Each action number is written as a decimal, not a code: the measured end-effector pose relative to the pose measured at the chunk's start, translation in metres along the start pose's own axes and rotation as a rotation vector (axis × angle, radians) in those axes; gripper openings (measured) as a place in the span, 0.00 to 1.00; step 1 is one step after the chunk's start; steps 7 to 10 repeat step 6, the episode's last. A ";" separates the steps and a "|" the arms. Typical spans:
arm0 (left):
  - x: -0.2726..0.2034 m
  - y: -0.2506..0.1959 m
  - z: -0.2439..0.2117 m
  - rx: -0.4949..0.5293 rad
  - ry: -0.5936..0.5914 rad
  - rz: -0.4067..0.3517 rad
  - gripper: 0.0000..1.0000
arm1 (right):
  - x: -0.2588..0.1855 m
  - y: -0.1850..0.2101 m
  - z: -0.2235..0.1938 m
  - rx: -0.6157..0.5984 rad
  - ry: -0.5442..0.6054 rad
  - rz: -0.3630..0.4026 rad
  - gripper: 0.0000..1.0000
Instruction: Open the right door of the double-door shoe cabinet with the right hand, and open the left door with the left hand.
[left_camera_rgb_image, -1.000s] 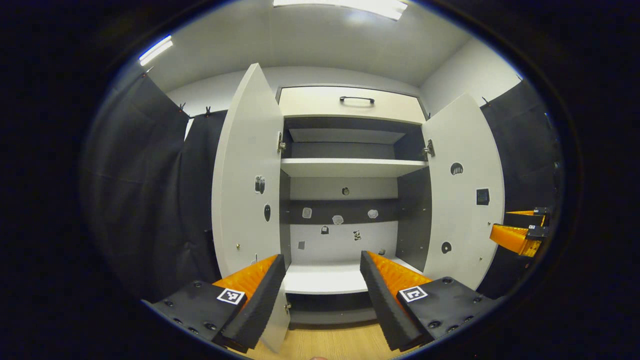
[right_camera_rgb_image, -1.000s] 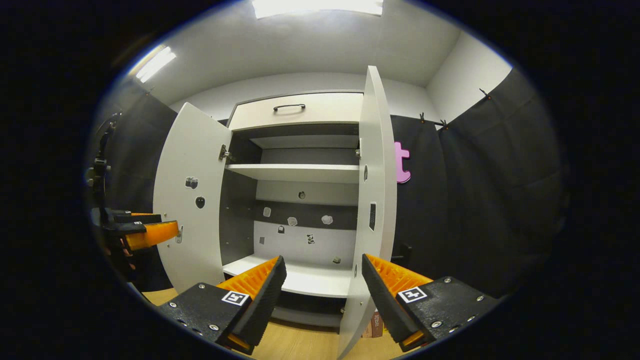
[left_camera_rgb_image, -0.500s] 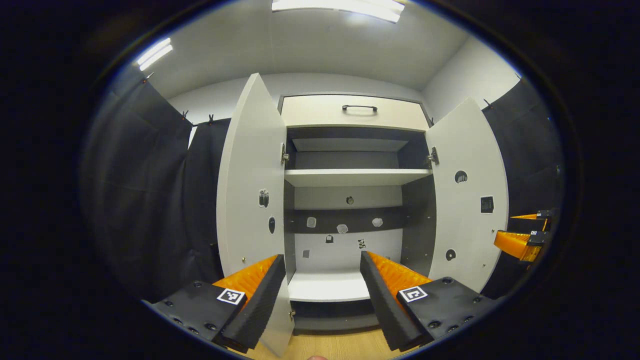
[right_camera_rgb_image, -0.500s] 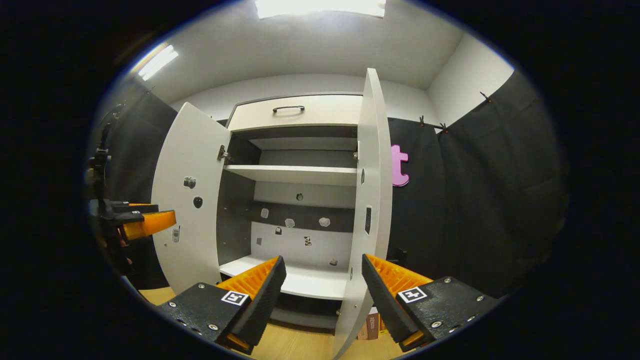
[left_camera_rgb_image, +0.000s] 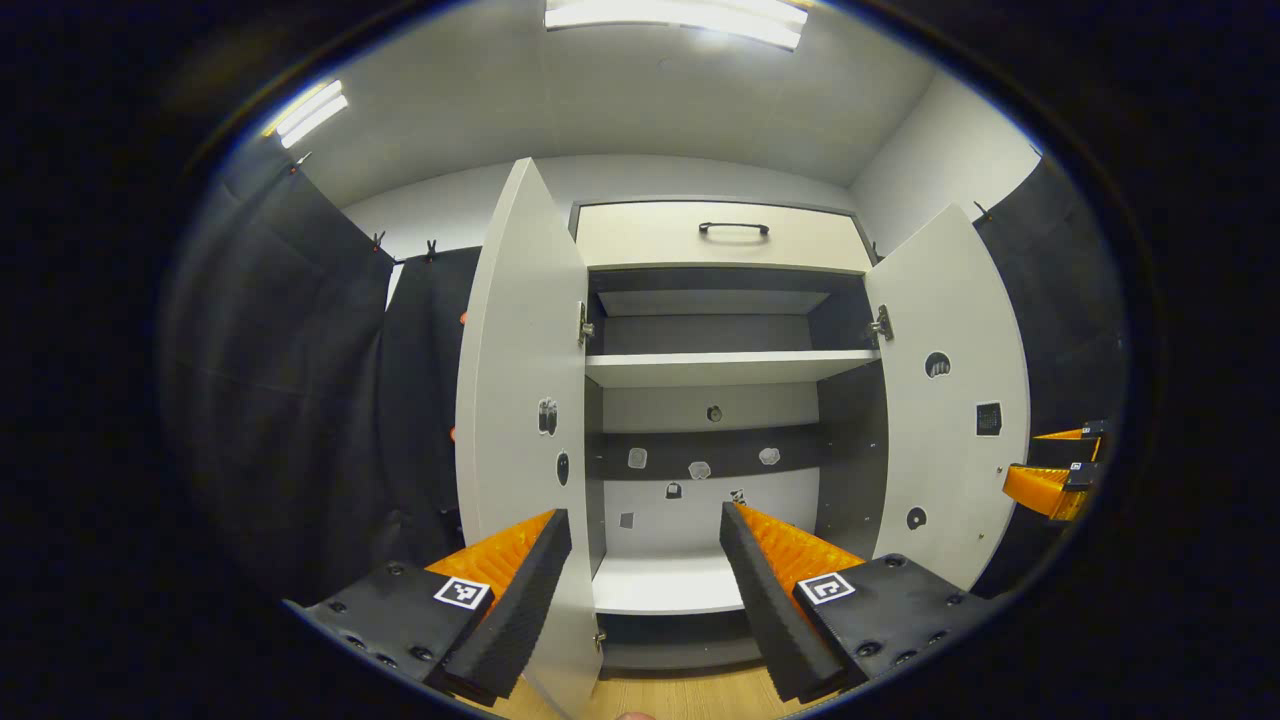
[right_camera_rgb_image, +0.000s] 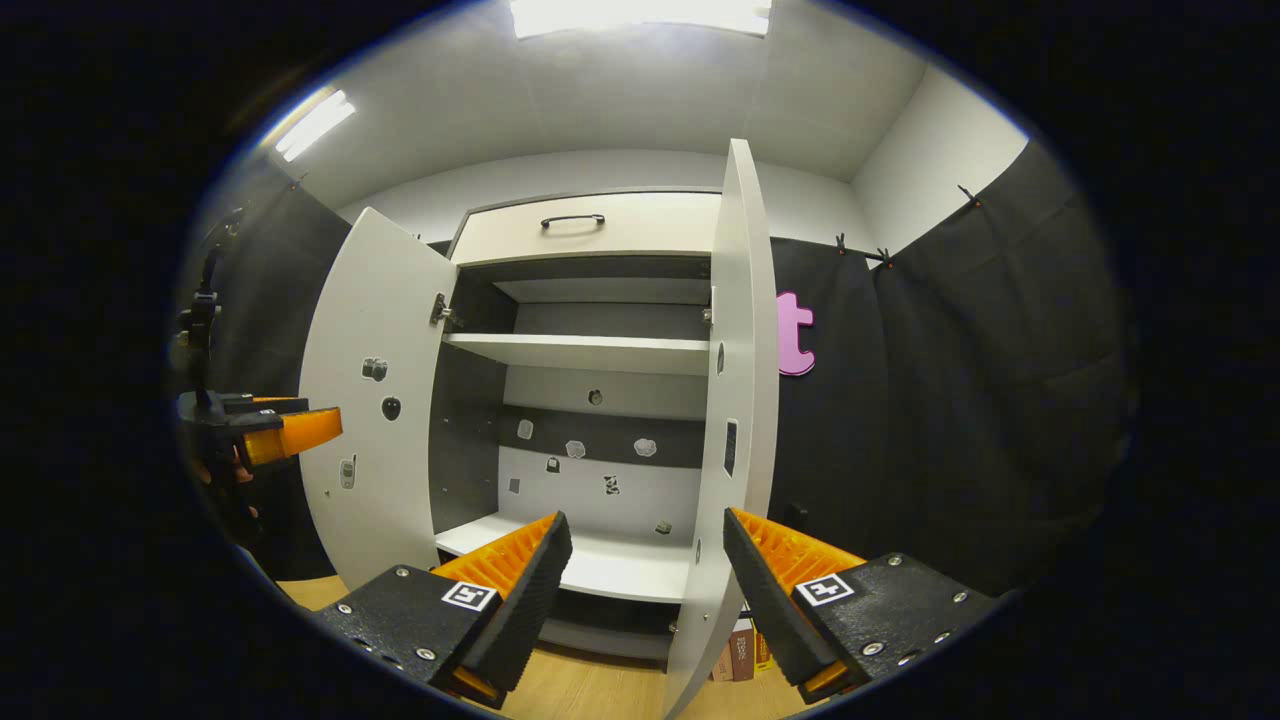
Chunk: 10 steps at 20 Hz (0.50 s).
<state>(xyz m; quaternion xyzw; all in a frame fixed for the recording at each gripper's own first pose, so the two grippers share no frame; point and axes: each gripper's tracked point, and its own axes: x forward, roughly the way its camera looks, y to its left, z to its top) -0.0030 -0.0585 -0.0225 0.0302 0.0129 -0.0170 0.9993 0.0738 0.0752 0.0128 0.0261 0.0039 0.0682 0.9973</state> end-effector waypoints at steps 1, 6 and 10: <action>0.000 0.001 0.002 0.000 -0.004 0.002 0.96 | 0.000 0.000 0.000 0.001 -0.002 0.001 0.93; 0.002 0.005 0.005 0.001 -0.025 0.017 0.99 | 0.001 -0.001 0.000 -0.008 -0.001 -0.004 0.93; 0.002 0.005 0.005 0.001 -0.025 0.017 0.99 | 0.001 -0.001 0.000 -0.008 -0.001 -0.004 0.93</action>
